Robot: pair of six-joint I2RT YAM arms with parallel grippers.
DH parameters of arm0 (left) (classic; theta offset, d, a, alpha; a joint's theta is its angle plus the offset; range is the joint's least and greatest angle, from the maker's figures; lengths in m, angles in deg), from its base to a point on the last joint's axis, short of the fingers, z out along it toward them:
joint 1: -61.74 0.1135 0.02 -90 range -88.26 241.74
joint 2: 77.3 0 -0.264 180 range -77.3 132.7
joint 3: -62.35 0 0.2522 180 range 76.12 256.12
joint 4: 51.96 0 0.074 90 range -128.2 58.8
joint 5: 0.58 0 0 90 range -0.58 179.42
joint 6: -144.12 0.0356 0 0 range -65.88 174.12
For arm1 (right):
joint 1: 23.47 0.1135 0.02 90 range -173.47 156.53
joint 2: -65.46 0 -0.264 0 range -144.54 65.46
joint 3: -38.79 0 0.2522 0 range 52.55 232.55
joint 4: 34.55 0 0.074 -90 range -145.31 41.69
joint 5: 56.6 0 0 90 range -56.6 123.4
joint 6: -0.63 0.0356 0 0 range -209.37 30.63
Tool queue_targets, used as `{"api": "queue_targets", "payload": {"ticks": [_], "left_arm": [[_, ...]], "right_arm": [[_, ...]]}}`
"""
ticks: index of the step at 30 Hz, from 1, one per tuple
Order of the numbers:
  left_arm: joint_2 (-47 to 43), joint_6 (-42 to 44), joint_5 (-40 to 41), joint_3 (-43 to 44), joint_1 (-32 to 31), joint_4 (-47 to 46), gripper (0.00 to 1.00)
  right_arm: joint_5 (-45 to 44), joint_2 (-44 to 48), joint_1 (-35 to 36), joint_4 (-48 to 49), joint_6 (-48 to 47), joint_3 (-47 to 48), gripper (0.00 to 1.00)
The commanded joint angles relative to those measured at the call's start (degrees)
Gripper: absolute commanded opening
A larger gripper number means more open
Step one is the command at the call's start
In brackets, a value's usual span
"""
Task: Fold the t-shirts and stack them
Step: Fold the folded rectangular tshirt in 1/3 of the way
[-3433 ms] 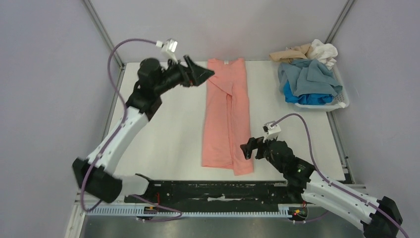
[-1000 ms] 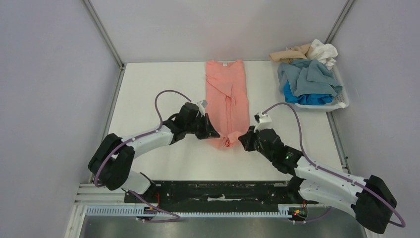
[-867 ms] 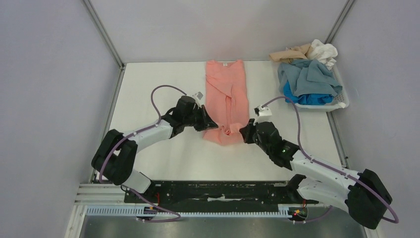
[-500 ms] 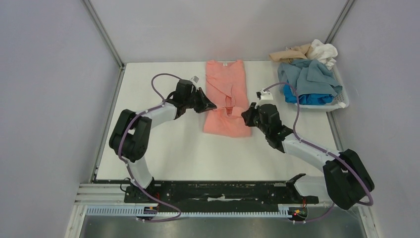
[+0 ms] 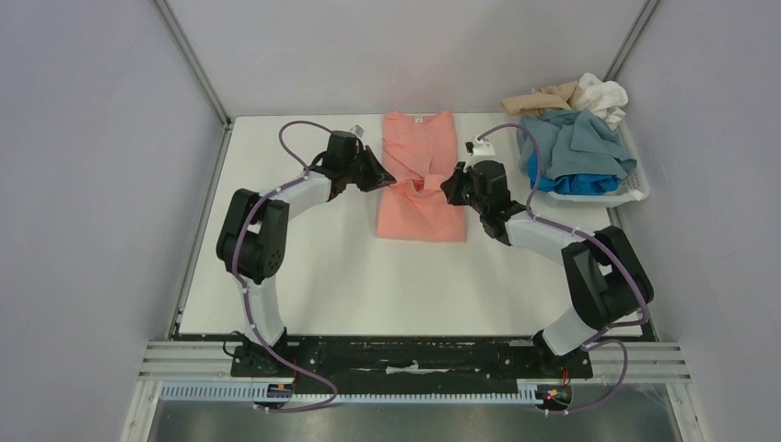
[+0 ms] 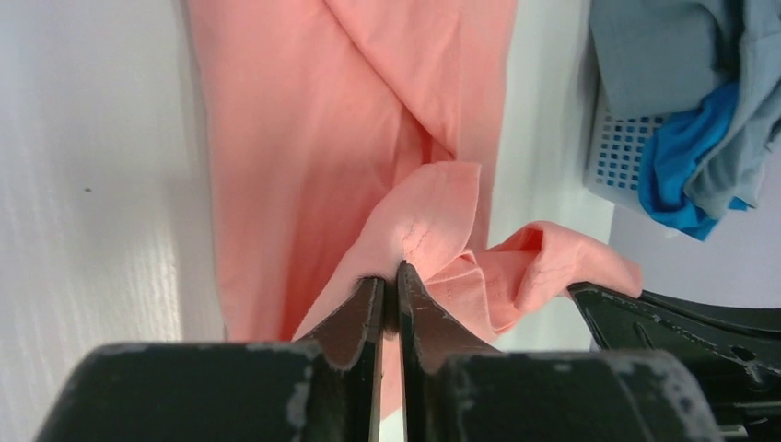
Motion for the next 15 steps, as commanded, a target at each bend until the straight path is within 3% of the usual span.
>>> {"api": "queue_targets", "payload": {"ticks": [1, 4, 10, 12, 15], "left_arm": [[3.2, 3.5, 4.0, 3.3, 0.5, 3.4, 0.15], [5.2, 3.8, 4.9, 4.8, 0.7, 4.3, 0.24], [6.7, 6.7, 11.1, 8.4, 0.7, 8.2, 0.61], [6.9, 8.3, 12.0, 10.4, 0.7, 10.9, 0.75], [5.0, 10.2, 12.1, 11.2, 0.7, 12.9, 0.79]], "right_arm": [[-0.3, -3.7, -0.9, 2.2, -1.2, 4.0, 0.00], [-1.5, -6.4, -1.7, 1.9, -1.0, 5.4, 0.00], [-0.2, -13.0, -3.6, 1.6, -1.7, 10.2, 0.05], [-0.2, -14.6, -4.2, 1.2, -1.8, 11.6, 0.20], [1.3, -15.1, -4.7, -0.7, -2.5, 13.5, 0.53]]}}
